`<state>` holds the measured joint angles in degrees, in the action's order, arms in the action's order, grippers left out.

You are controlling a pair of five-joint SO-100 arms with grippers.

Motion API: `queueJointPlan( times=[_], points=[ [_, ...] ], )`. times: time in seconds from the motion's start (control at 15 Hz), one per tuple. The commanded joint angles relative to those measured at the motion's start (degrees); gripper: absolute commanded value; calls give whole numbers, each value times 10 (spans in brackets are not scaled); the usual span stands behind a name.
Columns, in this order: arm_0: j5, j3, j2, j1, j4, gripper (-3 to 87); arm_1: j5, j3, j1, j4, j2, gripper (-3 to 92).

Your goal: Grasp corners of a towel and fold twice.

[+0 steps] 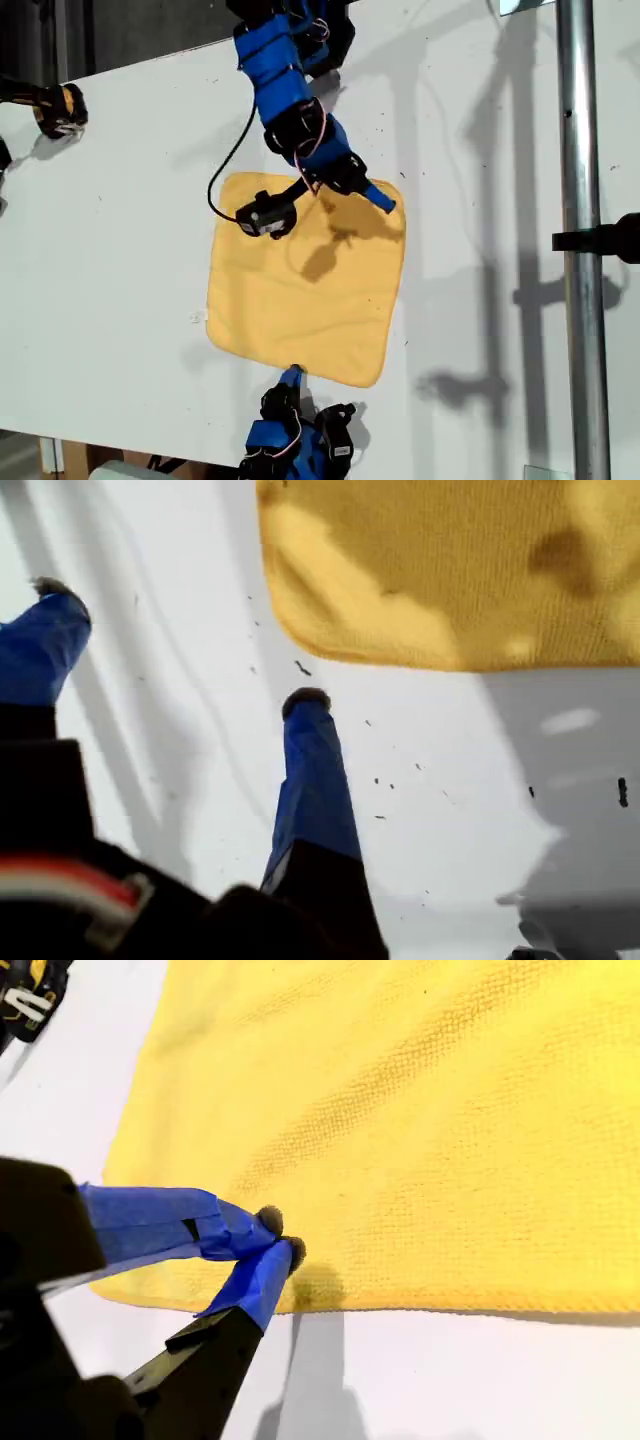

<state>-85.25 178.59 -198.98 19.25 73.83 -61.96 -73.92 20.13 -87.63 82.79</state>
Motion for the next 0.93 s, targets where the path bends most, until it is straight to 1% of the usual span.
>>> queueJointPlan(
  times=[0.0,0.33,0.87],
  points=[
    [3,2,-2,-7,-4,-14,-18,11,10,20,-45,404],
    [5,2,-2,-7,-5,-14,-30,7,6,33,-122,392],
    [7,2,-2,-11,-5,-15,-25,11,-23,74,-200,334]
  ],
)
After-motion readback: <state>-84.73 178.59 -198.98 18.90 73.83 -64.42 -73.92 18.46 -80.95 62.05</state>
